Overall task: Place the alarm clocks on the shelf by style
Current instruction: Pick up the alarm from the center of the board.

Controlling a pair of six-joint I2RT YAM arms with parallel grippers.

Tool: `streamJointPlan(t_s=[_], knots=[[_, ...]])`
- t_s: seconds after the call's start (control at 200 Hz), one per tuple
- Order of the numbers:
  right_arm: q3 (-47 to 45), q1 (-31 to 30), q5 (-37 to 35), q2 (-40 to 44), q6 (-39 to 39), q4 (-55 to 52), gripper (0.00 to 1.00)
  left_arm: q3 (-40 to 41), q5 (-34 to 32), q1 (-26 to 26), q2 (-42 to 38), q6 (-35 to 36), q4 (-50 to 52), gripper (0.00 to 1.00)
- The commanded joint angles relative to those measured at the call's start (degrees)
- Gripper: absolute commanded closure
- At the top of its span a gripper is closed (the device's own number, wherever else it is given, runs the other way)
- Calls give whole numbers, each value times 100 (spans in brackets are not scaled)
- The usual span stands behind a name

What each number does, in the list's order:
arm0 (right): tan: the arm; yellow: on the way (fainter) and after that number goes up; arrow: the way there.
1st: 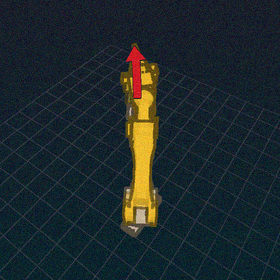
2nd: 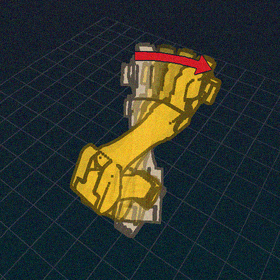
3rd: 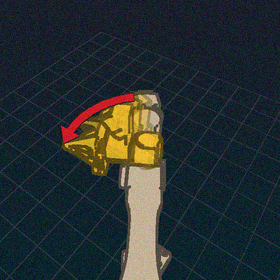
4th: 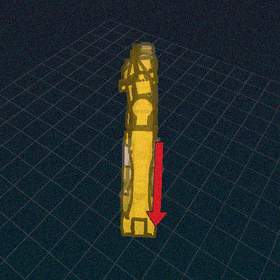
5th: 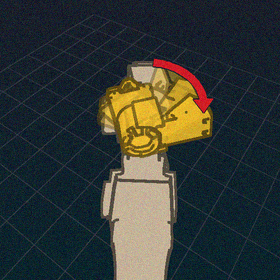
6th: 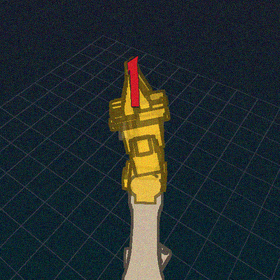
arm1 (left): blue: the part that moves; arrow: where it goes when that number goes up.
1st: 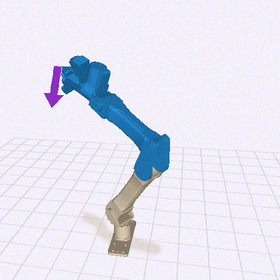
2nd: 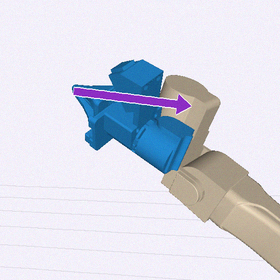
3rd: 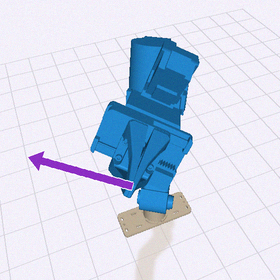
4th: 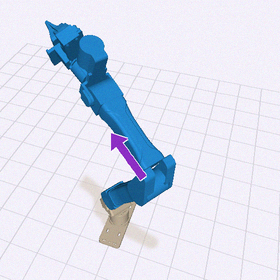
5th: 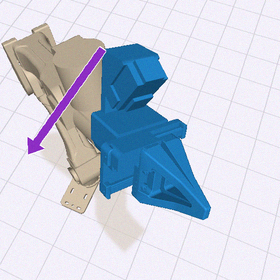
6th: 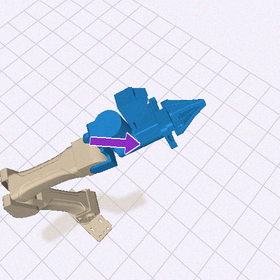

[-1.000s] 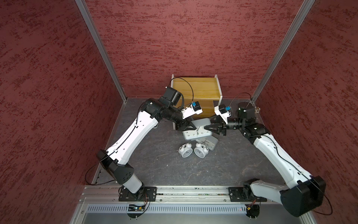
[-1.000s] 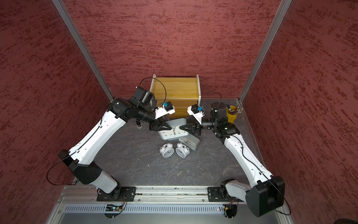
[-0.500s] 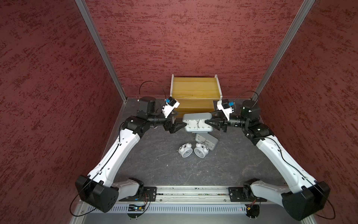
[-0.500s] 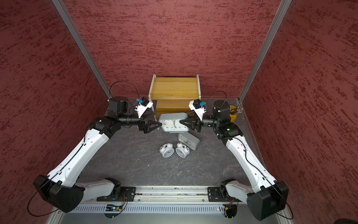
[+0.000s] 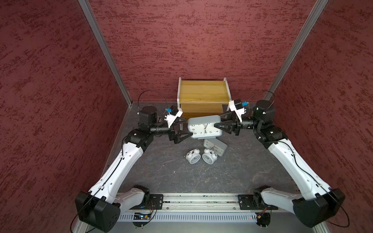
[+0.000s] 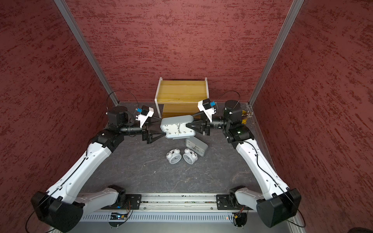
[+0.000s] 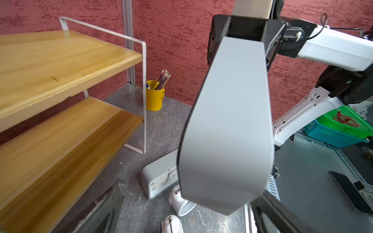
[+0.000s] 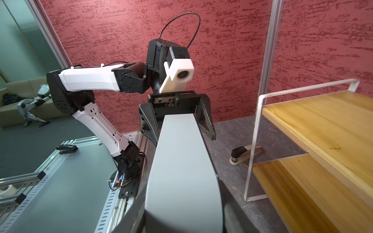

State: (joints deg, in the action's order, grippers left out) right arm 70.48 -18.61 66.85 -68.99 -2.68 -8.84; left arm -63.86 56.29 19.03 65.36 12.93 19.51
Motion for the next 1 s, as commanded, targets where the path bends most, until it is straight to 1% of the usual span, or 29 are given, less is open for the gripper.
streamJointPlan(t_s=[0.0, 0.336, 0.541, 0.626, 0.711, 0.797, 0.827, 0.907, 0.997], knots=[[299, -36, 370, -67, 306, 522, 100, 21, 233, 150, -42, 210, -164, 1], [178, -41, 524, -115, 426, 738, 100, 5, 318, 321, 38, 153, -442, 5], [108, -44, 426, -117, 374, 761, 100, 21, 391, 330, 33, 135, -488, 14], [89, -40, 363, -123, 285, 691, 100, 35, 391, 321, -3, 140, -493, 16], [65, -43, 293, -132, 223, 617, 100, 61, 407, 312, -54, 123, -537, 22], [37, -38, 272, -149, 217, 601, 100, 132, 424, 295, -114, 37, -678, 31], [26, -43, 272, -152, 200, 610, 100, 149, 441, 282, -130, 13, -731, 36], [-6, -42, 226, -158, 189, 613, 100, 208, 453, 279, -166, -74, -863, 56], [-24, -33, 184, -175, 173, 588, 100, 233, 459, 268, -189, -123, -925, 71]])
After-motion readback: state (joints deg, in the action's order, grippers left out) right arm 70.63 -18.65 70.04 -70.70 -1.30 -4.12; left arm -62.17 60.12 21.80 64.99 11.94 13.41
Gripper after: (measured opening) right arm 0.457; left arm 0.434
